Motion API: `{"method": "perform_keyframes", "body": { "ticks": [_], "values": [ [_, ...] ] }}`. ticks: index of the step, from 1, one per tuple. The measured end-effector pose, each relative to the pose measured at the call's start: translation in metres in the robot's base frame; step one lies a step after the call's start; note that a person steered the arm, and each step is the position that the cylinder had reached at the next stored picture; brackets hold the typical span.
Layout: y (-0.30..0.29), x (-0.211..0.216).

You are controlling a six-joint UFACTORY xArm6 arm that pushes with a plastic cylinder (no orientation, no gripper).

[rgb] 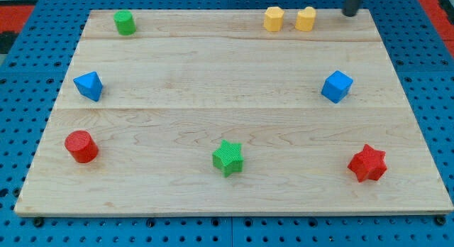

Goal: Move the yellow blocks diagonal to the blue cube

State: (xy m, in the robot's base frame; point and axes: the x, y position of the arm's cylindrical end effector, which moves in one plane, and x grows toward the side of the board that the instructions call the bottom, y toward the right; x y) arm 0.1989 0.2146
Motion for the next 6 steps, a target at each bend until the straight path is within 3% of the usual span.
{"method": "perform_keyframes", "body": {
  "ticks": [2, 3, 4, 5, 6],
  "values": [
    [-0.136, -0.006],
    [-0.148, -0.006],
    [-0.201, -0.005],
    [-0.203, 0.007],
    [-0.153, 0.023]
  ]
}}
